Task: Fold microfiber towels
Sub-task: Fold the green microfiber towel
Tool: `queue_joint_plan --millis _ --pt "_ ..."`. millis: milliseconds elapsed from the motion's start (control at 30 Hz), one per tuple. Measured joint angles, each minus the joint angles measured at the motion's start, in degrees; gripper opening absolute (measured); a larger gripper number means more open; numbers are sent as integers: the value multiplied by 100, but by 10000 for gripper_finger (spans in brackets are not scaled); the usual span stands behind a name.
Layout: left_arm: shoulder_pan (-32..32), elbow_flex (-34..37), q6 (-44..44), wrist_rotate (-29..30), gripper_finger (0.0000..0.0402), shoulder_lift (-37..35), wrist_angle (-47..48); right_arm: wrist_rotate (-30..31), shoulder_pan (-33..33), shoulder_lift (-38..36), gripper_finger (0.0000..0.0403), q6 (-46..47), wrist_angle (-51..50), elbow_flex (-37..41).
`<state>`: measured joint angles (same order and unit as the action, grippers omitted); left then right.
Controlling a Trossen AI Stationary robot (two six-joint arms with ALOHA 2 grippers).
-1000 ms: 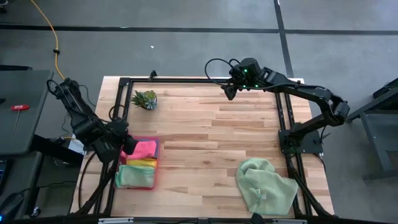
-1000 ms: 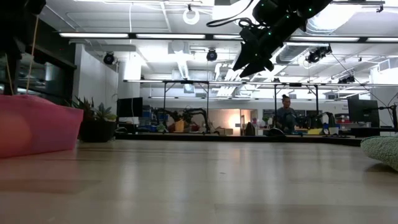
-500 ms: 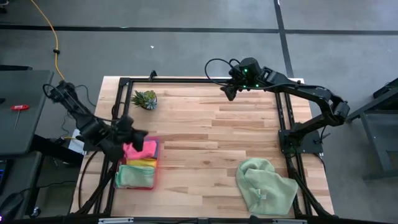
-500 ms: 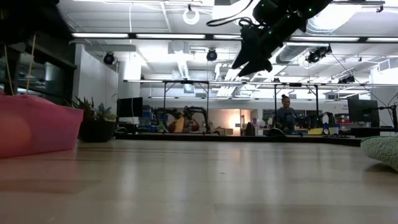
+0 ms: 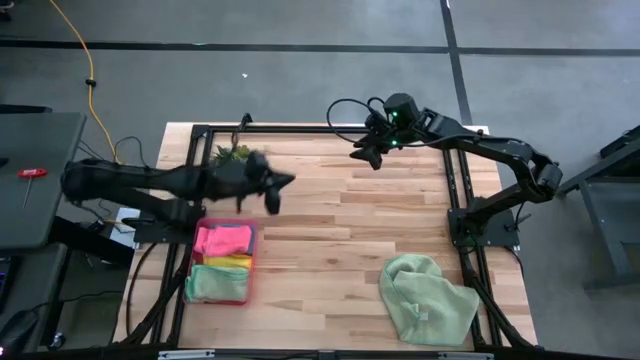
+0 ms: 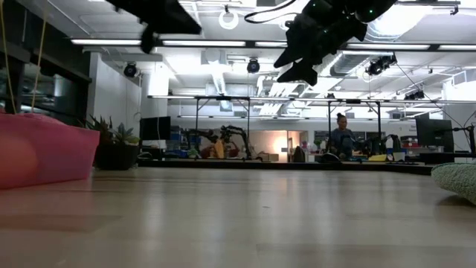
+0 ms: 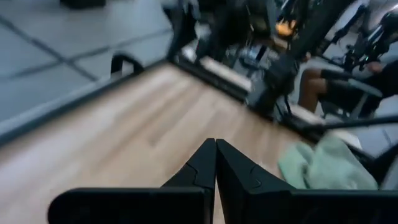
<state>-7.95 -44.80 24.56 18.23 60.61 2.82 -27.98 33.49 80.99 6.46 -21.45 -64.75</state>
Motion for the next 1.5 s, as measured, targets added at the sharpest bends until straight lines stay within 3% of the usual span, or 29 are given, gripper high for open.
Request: queue_joint_plan --millis 133,267,500,700,933,1167,1500 --pt "-1166 0 -474 -1445 0 481 -1347 -3 -131 0 225 -303 158 0" --pt "-1957 0 -236 -2495 0 899 -2237 -9 -258 0 225 -394 482 0" --pt "-1918 0 75 -2531 0 1075 -2261 -9 -404 0 224 -506 628 0" --pt "-1585 1 -128 -2531 0 947 -2146 -16 -615 0 225 238 539 0" --pt "-1512 2 -750 -3072 0 289 -1598 633 -1767 0 225 1441 -719 0" --pt "-1532 2 -1591 -3113 0 -344 -720 1147 -3535 0 224 3807 -2269 0" --pt "-1536 2 -1686 -3118 0 -479 -518 1221 -5751 100 224 8225 -2754 0"
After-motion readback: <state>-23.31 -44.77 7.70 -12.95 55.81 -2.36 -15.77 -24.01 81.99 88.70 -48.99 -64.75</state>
